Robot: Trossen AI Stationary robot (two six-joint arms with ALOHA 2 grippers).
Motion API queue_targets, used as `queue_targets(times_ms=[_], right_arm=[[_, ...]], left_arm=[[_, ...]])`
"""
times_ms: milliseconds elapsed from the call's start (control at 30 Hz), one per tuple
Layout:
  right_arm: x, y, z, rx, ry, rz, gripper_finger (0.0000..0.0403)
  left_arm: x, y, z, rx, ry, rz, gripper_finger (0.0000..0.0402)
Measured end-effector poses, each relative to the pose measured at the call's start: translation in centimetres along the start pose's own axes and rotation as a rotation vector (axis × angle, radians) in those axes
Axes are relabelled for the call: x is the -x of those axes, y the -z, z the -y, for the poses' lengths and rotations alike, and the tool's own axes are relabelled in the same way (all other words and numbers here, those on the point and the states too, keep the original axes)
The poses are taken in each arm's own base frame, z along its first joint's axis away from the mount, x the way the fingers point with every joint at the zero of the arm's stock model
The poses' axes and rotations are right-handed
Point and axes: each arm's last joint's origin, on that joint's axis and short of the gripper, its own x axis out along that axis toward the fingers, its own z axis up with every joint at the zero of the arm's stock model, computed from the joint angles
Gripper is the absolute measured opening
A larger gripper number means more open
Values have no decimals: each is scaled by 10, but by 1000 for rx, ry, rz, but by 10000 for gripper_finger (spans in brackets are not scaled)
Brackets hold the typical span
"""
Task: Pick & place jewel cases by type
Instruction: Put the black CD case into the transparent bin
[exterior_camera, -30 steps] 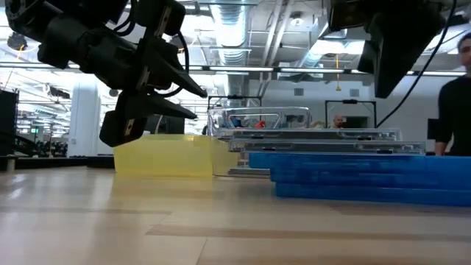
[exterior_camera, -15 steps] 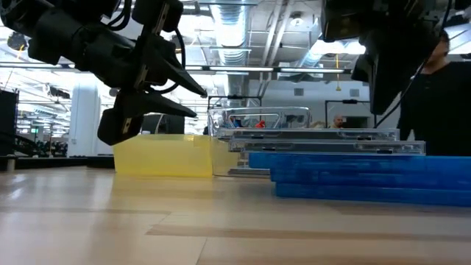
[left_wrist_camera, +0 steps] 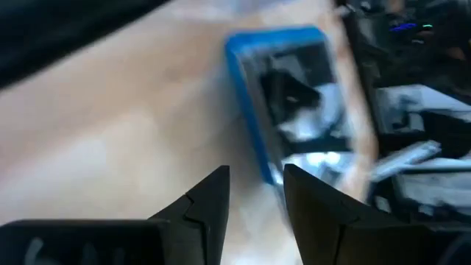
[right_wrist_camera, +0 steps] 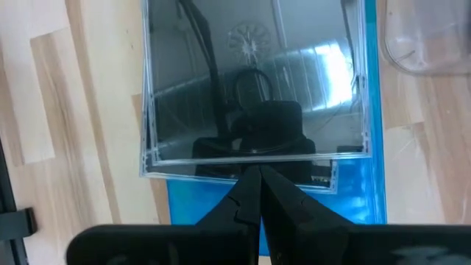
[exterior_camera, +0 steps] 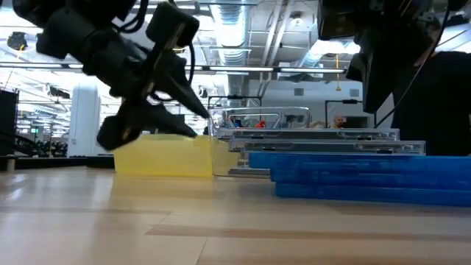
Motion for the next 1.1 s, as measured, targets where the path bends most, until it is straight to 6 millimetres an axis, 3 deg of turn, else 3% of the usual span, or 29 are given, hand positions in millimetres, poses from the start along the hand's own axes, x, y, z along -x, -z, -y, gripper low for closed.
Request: queue_targets(times_ms=[200,933,1100], right_arm=[[0,0,0,3,2,-5,0],[0,3,4,93,13,-44,0],[-8,4,5,89,30,-80,0]], left_arm=[[-19,8,-1,75,115,2,122],[-20,9,-2,110,119,-4,122],[-20,9,-2,111,123,-2,122]])
